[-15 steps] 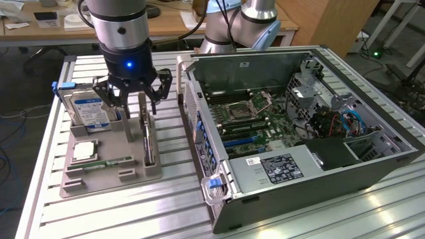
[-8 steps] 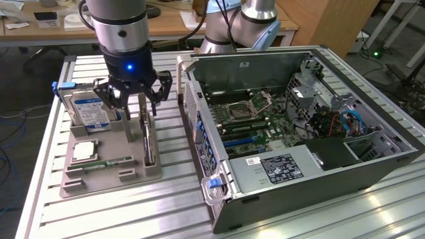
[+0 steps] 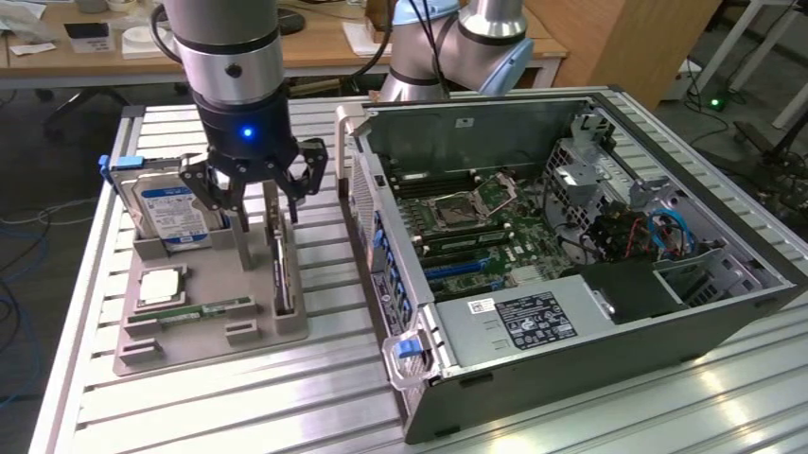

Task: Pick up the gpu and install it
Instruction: 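Pick up the gpu and move the gpu toward the slot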

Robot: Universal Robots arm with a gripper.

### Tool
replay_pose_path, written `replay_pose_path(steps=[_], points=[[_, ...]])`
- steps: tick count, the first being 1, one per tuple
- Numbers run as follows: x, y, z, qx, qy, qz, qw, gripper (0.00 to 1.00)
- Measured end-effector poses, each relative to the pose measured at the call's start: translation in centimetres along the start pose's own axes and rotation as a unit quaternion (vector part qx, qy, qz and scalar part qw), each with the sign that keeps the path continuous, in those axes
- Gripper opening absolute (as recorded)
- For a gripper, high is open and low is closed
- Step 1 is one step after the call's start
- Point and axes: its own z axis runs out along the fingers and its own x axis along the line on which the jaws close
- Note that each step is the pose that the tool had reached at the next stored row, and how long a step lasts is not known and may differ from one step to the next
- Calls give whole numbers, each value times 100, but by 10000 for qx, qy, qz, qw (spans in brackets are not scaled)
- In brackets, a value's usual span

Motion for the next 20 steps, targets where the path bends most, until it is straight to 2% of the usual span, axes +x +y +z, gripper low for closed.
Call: replay_pose_path(steps=[20], points=[[4, -8, 168, 0, 0, 0, 10000, 59]])
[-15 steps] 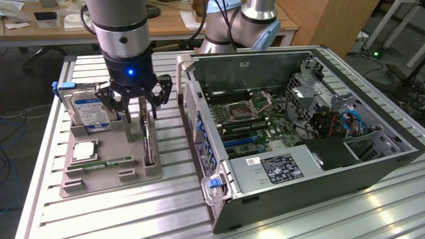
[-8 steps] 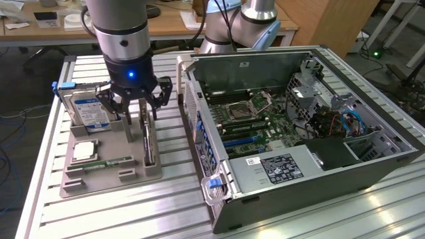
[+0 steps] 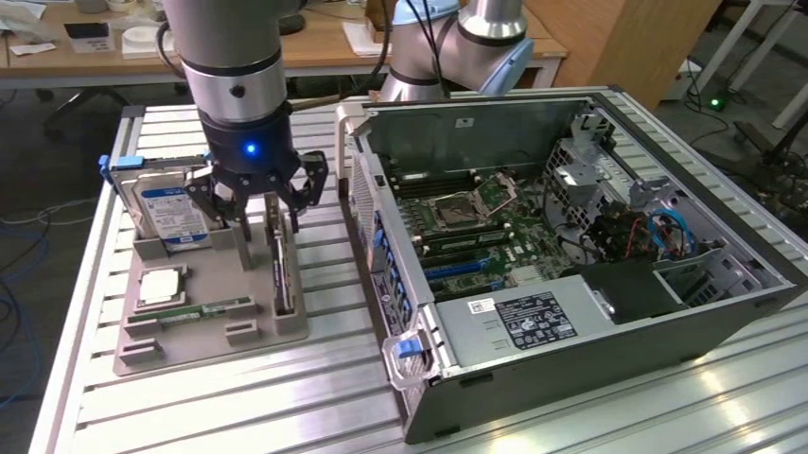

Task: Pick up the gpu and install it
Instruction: 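Pick up the gpu and move the gpu toward the slot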

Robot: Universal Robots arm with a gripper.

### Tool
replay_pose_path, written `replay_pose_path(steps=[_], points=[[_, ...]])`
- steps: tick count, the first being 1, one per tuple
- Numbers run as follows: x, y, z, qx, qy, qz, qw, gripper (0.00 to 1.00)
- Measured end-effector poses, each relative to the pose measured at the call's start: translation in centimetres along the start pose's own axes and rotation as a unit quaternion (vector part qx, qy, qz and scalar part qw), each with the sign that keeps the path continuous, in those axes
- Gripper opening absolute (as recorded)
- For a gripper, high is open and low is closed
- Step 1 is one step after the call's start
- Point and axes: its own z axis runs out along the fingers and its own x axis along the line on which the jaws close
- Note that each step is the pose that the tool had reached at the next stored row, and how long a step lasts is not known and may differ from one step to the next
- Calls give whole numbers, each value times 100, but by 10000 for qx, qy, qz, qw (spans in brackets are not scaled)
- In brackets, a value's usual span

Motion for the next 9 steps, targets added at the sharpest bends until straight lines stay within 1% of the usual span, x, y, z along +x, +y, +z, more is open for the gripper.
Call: replay_pose_path(steps=[5, 9], points=[[1, -5, 48, 0, -1, 0, 10000, 59], [2, -32, 78, 0, -2, 0, 10000, 59]])
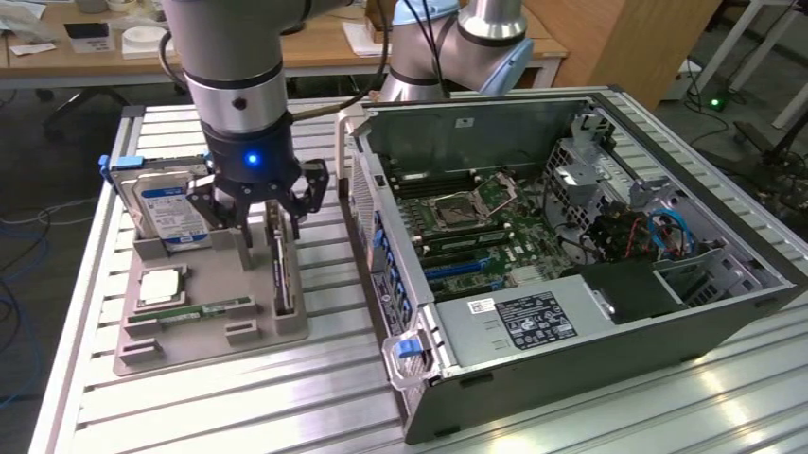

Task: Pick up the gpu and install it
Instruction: 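Pick up the gpu and move the gpu toward the slot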

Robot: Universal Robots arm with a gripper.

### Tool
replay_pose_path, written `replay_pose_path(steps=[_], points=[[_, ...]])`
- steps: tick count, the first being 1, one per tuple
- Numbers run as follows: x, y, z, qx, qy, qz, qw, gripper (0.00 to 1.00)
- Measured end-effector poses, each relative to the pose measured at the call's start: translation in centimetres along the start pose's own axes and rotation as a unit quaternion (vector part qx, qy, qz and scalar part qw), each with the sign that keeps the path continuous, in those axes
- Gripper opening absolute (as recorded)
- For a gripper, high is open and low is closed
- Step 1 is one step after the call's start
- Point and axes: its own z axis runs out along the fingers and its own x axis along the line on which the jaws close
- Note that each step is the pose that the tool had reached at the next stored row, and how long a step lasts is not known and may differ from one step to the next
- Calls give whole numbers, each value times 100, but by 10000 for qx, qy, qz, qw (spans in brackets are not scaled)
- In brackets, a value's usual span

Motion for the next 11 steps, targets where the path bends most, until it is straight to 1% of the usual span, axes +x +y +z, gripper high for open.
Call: replay_pose_path(steps=[11], points=[[3, -34, 77, 1, -2, 0, 10000, 59]])
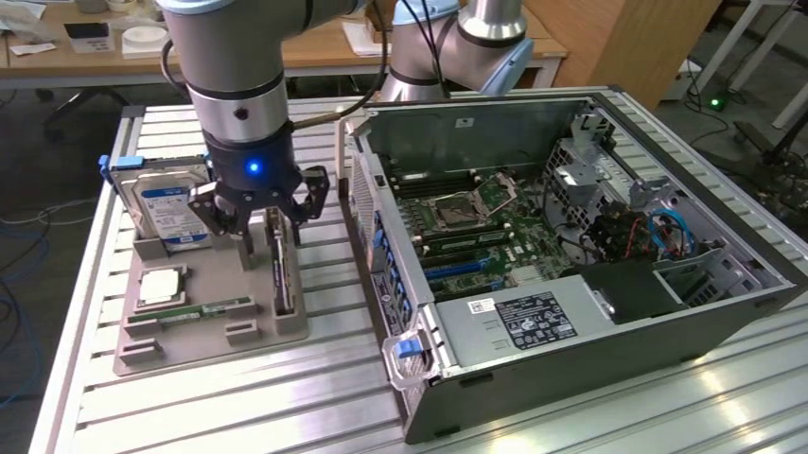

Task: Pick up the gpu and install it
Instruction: 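Pick up the gpu and move the gpu toward the slot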

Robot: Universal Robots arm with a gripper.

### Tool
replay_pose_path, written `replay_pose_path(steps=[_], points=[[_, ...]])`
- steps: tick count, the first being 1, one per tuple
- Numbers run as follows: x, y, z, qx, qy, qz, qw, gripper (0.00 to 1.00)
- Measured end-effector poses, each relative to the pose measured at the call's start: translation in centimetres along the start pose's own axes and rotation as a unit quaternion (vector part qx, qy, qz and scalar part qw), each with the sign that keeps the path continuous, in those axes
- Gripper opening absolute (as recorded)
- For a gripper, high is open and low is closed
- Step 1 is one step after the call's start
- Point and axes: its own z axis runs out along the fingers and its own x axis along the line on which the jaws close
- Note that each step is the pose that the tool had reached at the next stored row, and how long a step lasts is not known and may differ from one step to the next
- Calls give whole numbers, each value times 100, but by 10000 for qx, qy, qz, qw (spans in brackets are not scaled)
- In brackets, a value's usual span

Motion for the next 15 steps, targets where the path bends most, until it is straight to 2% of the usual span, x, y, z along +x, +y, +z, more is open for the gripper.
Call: replay_pose_path(steps=[7, 15], points=[[1, -6, 58, 18, -3, 32, 10000, 59], [3, -9, 128, 58, -10, 127, 9999, 59]])
